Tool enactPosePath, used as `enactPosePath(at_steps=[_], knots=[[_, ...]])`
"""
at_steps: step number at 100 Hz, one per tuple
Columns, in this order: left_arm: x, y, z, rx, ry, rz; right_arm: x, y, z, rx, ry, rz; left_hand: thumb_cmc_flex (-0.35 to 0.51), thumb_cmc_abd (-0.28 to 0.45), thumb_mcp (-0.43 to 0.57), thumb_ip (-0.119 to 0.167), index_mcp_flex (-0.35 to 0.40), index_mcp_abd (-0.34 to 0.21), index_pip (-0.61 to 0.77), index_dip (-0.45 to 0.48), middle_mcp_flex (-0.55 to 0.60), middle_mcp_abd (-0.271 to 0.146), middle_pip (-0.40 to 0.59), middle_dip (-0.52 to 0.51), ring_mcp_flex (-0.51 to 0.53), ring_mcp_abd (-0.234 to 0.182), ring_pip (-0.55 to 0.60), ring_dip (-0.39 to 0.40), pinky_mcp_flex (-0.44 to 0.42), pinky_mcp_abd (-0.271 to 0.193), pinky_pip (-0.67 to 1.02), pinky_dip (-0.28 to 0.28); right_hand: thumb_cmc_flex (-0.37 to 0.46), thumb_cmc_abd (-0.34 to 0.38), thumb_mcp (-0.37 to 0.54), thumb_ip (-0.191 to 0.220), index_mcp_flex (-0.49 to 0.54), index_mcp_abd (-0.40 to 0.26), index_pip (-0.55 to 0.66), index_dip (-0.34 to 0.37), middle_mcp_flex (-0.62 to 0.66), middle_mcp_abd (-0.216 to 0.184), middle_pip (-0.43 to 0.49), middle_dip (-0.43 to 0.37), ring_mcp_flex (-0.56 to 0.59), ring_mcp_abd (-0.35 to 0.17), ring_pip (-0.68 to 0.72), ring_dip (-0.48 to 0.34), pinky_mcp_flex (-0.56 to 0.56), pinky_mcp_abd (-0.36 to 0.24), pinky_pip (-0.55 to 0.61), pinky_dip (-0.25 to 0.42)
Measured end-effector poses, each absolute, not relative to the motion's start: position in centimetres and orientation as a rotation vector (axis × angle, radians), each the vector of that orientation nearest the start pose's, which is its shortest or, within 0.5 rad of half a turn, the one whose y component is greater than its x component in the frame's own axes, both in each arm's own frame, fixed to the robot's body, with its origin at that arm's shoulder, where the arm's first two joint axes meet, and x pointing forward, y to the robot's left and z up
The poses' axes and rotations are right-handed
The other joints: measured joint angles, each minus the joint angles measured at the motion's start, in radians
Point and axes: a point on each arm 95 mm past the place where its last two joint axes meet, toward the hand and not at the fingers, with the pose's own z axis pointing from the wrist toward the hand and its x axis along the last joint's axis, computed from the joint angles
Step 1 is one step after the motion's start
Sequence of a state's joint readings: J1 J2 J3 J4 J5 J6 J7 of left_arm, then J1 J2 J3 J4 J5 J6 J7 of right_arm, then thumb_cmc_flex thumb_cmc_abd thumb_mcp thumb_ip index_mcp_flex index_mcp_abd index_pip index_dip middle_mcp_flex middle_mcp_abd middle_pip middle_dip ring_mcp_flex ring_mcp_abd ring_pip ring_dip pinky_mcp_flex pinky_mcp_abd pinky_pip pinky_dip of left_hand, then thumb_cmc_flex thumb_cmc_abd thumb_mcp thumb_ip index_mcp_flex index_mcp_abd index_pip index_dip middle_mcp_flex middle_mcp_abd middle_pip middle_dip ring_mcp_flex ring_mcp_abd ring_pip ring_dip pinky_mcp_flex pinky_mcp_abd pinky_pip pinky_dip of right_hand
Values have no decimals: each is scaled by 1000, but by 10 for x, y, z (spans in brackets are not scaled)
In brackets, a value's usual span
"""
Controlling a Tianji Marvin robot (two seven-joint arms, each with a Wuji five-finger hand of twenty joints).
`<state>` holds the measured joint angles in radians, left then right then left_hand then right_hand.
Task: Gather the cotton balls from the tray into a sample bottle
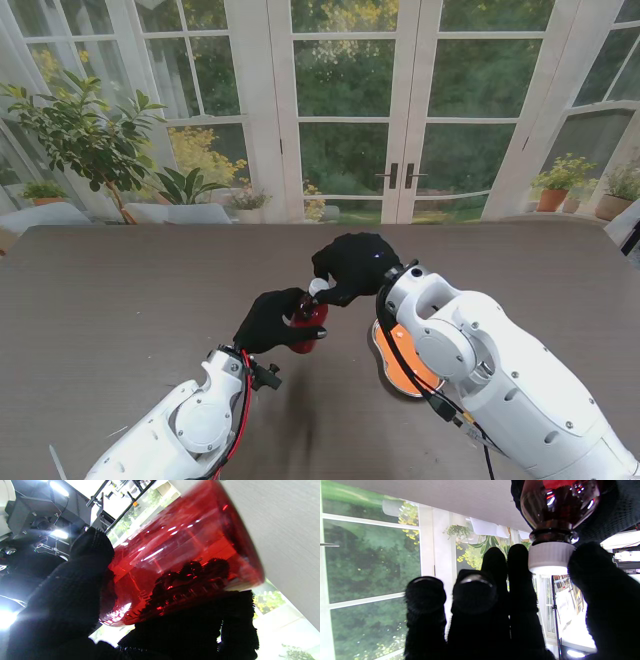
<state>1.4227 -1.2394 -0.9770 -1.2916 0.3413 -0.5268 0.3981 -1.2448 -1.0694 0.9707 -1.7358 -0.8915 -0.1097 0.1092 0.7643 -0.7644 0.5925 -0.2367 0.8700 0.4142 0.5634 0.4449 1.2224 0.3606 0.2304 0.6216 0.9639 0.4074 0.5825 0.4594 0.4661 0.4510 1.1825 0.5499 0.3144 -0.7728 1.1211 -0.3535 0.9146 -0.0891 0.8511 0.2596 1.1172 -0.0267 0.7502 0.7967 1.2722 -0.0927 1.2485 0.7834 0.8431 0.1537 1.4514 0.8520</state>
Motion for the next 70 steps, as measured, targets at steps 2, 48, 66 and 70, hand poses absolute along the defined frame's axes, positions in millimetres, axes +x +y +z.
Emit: enactPosePath(at_steps=[2,48,66,70], knots=[[401,-80,-353,-1513,907,-2462,429,105,-204,814,1674,1800,0,0,0,0,0,0,0,0,0,0,0,0,0,0,0,0,0,0,0,0,1,-6,7,0,-4,0,0,0,0,0,0,0,0,0,0,0,0,0,0,0],[401,-80,-354,-1507,921,-2457,429,105,-204,815,1717,1817,0,0,0,0,0,0,1,0,0,0,0,0,0,0,0,0,0,0,0,0,74,-59,62,0,-88,-1,-18,-1,-4,-13,0,41,0,-9,-20,0,-1,0,0,-1],[401,-80,-353,-1505,924,-2456,429,106,-205,813,1729,1822,0,0,0,0,0,0,1,0,0,0,0,0,0,0,0,0,0,0,0,0,68,-59,104,35,-89,-1,-95,39,-24,-13,-3,42,0,-10,-33,0,-2,0,0,-1],[401,-79,-353,-1504,924,-2456,429,106,-206,813,1732,1822,0,0,0,0,0,0,1,0,0,0,0,0,0,0,0,0,0,0,0,0,48,-56,104,102,-89,-1,-128,114,-32,-13,-3,28,0,-10,-37,0,-2,0,0,-1]])
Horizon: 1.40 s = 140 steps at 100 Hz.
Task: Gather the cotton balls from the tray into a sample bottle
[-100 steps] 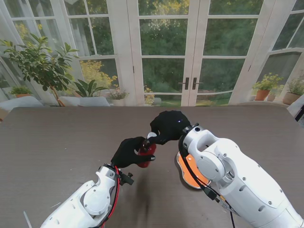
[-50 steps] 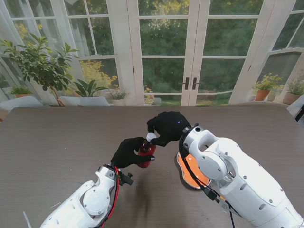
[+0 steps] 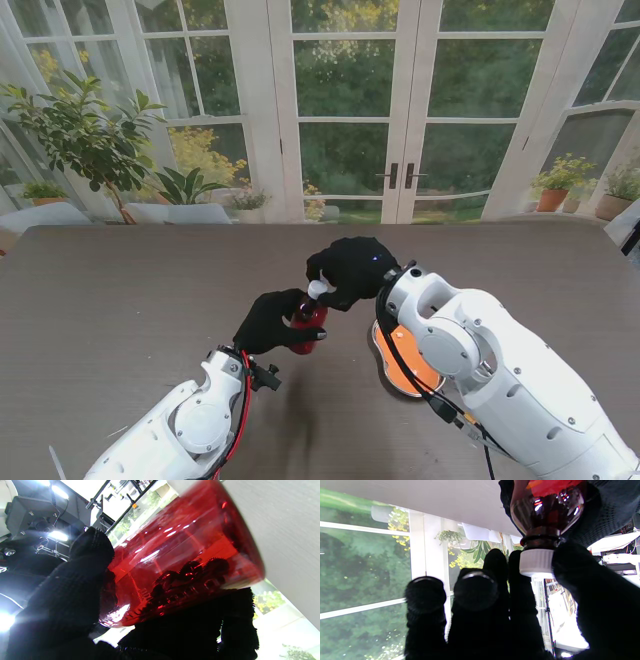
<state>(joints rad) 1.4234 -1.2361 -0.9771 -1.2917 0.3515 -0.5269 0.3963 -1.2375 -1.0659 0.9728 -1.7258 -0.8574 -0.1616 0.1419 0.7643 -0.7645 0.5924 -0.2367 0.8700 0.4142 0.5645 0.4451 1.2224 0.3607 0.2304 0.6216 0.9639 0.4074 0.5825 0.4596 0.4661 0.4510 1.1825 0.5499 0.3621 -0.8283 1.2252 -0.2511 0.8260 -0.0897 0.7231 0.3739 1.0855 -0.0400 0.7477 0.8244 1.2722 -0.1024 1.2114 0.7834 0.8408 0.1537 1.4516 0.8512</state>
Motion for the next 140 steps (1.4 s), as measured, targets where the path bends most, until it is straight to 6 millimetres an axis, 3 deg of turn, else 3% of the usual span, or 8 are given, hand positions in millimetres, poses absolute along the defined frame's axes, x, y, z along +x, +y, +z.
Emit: enactPosePath(at_steps=[6,26,37,46,62,140], knots=[[401,-79,-353,-1504,924,-2456,429,106,-208,813,1735,1824,0,0,0,0,0,0,0,0,0,0,0,0,0,0,0,0,0,0,0,0,-23,1,0,21,-4,1,-18,29,-5,0,0,-11,0,0,-3,0,0,0,0,0],[401,-79,-353,-1502,925,-2456,429,107,-213,811,1720,1841,0,0,0,0,0,0,0,0,0,0,0,0,0,0,0,0,0,0,0,0,-35,1,1,22,-15,2,20,61,-15,0,26,-12,0,0,3,0,0,0,0,0],[401,-80,-353,-1501,928,-2456,429,107,-214,814,1714,1847,0,0,0,0,0,0,0,0,0,0,0,1,0,0,0,0,0,0,0,0,-18,13,0,-69,-21,1,138,-38,0,-1,38,-11,0,-1,24,0,3,0,0,0],[401,-80,-353,-1501,930,-2456,430,107,-215,823,1708,1856,0,0,0,0,0,0,0,0,0,0,0,1,0,0,0,0,0,0,0,0,-9,23,-16,-92,-23,1,204,-90,24,-3,42,2,0,-1,40,0,12,0,0,0],[402,-80,-353,-1499,929,-2457,431,107,-215,815,1686,1874,0,0,0,0,0,0,0,0,0,0,4,2,0,0,0,0,0,0,0,0,-9,38,-28,-94,-21,1,220,-92,59,-19,43,8,0,-1,70,10,26,0,11,0],[403,-82,-350,-1502,932,-2465,435,103,-210,762,1694,1879,0,0,0,0,0,2,0,4,1,0,12,4,0,0,0,8,0,1,0,0,-9,30,-29,-99,-10,1,236,-104,96,-26,53,24,11,-1,106,22,58,-4,16,0]])
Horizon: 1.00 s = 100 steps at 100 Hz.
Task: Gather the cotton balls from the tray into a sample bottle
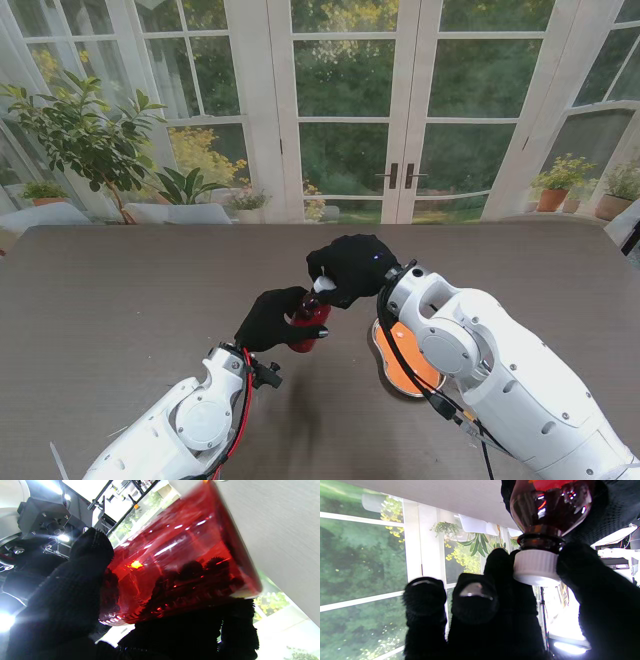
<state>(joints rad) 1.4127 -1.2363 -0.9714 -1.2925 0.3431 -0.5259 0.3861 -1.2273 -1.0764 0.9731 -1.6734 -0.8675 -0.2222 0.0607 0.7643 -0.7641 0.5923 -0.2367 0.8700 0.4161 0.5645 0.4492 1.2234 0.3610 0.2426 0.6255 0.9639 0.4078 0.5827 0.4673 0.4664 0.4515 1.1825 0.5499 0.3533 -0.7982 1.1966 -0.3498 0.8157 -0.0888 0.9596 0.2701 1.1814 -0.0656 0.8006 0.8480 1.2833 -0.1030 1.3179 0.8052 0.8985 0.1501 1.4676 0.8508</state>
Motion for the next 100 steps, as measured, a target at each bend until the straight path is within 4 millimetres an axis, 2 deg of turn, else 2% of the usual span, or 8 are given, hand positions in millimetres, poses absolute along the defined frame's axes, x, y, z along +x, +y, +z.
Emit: enactPosePath(at_steps=[44,52,100], knots=[[403,-82,-353,-1509,940,-2458,437,104,-207,709,1668,1905,0,0,0,0,0,1,0,1,0,0,2,0,0,0,0,2,0,0,0,0,8,-25,9,0,12,0,25,-1,11,-2,0,0,0,-2,10,4,9,-3,0,-8],[403,-82,-353,-1510,940,-2457,437,103,-206,716,1664,1891,0,0,0,0,0,2,0,3,0,1,5,0,0,0,0,2,1,1,0,0,8,-25,9,-16,12,0,25,-1,11,-3,0,0,0,-3,11,10,9,-4,0,-8],[403,-81,-354,-1508,938,-2452,444,80,-197,841,1561,1832,0,0,0,0,0,3,0,8,6,1,7,0,1,1,0,2,1,2,0,0,9,-24,10,-17,12,0,25,-1,11,-3,0,1,0,-3,11,10,9,-4,0,-9]])
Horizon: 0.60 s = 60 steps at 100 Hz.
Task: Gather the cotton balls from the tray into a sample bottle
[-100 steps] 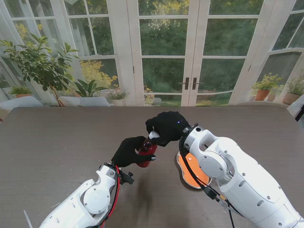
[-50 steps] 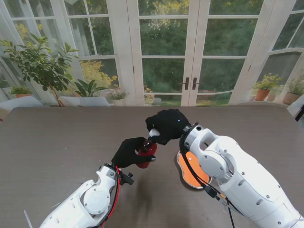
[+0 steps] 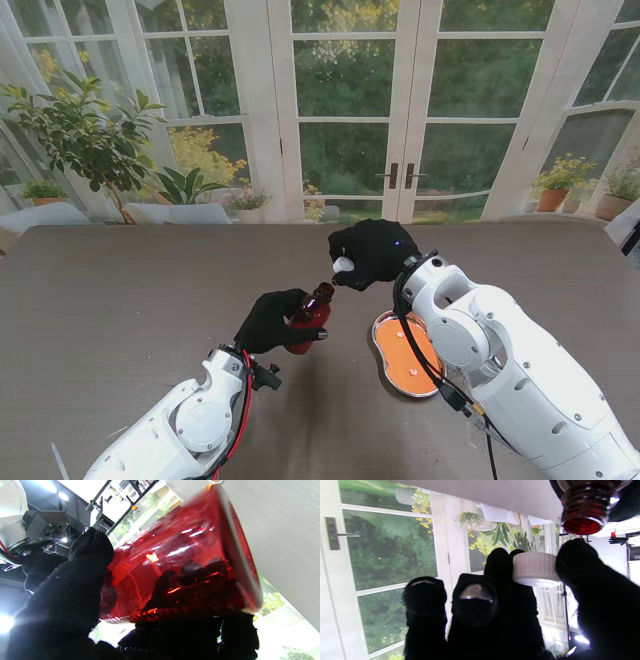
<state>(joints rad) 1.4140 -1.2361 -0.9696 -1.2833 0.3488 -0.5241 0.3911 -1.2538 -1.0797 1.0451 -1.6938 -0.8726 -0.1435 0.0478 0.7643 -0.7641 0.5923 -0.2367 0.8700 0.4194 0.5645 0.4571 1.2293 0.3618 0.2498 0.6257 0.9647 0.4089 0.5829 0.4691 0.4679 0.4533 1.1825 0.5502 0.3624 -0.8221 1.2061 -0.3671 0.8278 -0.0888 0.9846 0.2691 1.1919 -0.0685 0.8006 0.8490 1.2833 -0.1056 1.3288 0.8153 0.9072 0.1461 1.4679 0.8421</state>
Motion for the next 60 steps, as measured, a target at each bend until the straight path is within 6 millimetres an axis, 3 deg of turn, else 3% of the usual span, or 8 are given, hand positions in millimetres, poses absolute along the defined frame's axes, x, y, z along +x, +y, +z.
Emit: enactPosePath(at_steps=[33,60], knots=[[402,-77,-353,-1493,920,-2444,454,64,-202,860,1544,1705,0,0,0,0,0,0,0,0,0,0,0,0,0,0,0,0,0,0,0,0,0,1,0,0,0,0,0,0,0,0,0,9,0,0,0,0,-1,0,0,0],[401,-73,-351,-1479,900,-2442,468,66,-227,870,1610,1625,0,0,0,0,0,0,0,0,0,0,0,0,0,0,0,0,0,0,0,0,0,1,0,0,0,0,0,0,0,0,0,9,0,0,0,0,-2,0,0,0]])
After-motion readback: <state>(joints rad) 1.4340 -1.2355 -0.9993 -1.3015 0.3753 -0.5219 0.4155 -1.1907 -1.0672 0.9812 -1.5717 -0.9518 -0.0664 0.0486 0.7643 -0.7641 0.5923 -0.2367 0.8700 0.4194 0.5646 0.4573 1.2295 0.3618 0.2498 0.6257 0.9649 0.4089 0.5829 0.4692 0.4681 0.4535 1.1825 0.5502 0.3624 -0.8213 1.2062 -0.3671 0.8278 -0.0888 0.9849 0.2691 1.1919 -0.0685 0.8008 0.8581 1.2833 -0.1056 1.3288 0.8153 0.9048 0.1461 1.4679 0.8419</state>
